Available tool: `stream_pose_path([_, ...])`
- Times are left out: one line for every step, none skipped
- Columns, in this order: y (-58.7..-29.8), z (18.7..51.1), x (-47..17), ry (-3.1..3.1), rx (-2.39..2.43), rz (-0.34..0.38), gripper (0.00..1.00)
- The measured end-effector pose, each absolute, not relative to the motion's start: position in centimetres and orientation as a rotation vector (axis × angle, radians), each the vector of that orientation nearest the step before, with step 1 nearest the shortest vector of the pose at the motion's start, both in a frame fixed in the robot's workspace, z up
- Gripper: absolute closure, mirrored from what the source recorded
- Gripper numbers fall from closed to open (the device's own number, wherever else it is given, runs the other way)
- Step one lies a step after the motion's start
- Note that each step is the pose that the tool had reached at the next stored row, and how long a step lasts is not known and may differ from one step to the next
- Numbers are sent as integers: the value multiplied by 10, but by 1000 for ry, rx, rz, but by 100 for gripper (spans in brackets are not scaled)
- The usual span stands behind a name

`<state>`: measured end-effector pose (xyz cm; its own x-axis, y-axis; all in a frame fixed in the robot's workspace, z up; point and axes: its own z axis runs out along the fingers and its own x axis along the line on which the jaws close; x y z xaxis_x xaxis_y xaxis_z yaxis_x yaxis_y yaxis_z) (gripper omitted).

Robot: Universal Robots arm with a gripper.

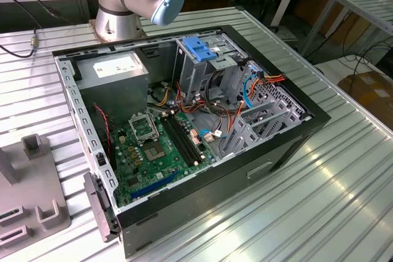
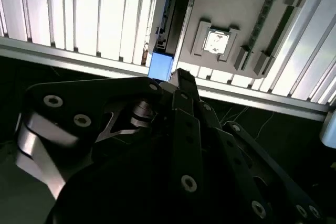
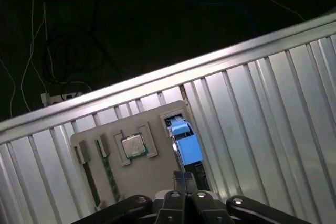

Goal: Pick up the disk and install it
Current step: 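Pick up the disk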

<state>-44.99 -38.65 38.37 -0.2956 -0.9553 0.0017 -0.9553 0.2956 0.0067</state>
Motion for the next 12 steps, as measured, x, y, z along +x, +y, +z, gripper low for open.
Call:
stream_pose_path([-386, 383, -450, -2514, 1875, -7, 90])
stream_pose_path([-387, 383, -450, -2497, 1898, -7, 90])
stream_pose_path([-387, 382, -450, -2484, 1915, -7, 89])
stream_pose_path([-387, 382, -450, -2463, 1942, -7, 83])
stream_pose_path([-386, 381, -450, -2441, 1969, -6, 77])
stream_pose_path([-387, 379, -451, -2412, 2005, -6, 65])
stream_pose_path([-386, 378, -451, -2396, 2024, -7, 58])
stream_pose_path([-386, 377, -452, -2384, 2040, -9, 58])
stream_pose_path([-386, 375, -453, -2380, 2045, -9, 53])
stream_pose_path([-386, 374, -453, -2378, 2048, -10, 53])
stream_pose_path([-386, 372, -454, -2376, 2050, -11, 46])
stream_pose_path([-386, 370, -454, -2375, 2052, -11, 46])
